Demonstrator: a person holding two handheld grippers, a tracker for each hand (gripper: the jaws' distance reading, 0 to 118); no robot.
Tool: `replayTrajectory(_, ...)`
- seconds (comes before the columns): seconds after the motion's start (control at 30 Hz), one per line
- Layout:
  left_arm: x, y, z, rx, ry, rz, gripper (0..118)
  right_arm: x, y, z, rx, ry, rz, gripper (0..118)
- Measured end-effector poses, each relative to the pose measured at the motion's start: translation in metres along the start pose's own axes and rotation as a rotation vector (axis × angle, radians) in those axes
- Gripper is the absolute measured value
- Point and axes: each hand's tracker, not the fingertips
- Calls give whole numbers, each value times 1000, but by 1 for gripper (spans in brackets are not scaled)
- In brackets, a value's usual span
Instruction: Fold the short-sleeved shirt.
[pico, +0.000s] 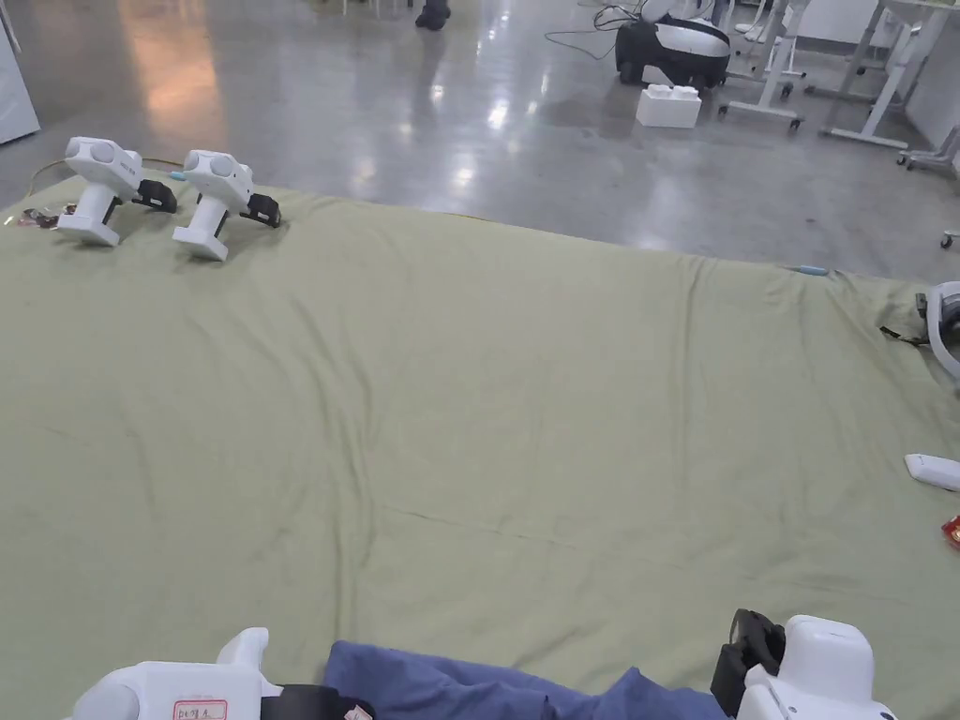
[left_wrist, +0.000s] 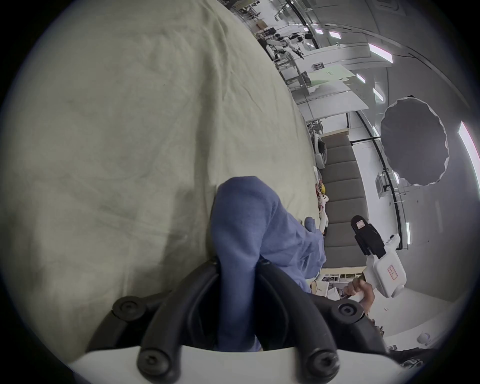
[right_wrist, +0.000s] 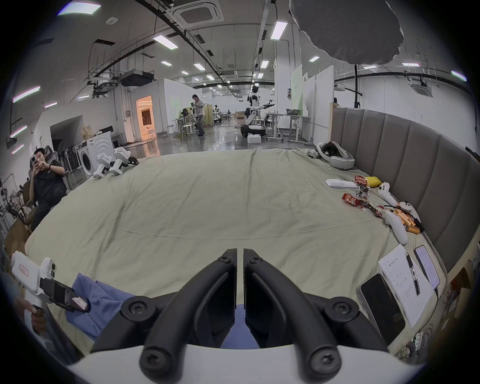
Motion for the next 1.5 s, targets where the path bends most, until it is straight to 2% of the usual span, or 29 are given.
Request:
replayTrajectory(0.17, 6, 6, 26, 40, -93, 19, 15, 0, 2, 0, 3, 3, -1, 7)
replayTrajectory(0.33, 28, 24, 75, 129, -56, -45, 15, 1, 6, 1, 14, 9, 1, 6)
replayTrajectory(0.47, 53, 36, 122, 208, 73, -110, 15, 1, 8, 2, 21, 14, 2, 6)
replayTrajectory(0.53, 66, 41, 139, 249, 185, -152, 15, 0, 8, 2, 23, 17, 0, 7)
replayTrajectory(0.67, 96, 42, 148, 289, 365, -228, 15, -1, 7, 2, 21, 26, -3, 6)
replayTrajectory(0.73, 109, 39, 142, 288, 437, -282, 15, -3, 5, 2, 19, 29, -4, 6)
replayTrajectory(0.97, 159, 13, 97, 269, 492, -424, 15, -3, 0, 2, 7, 33, -10, 6)
replayTrajectory(1.27, 214, -28, 26, 141, 450, -608, 15, 1, 0, 3, 3, 24, -20, 6)
replayTrajectory(1.5, 218, -56, -62, 6, 456, -616, 15, 6, -5, 5, -7, 14, -30, 6)
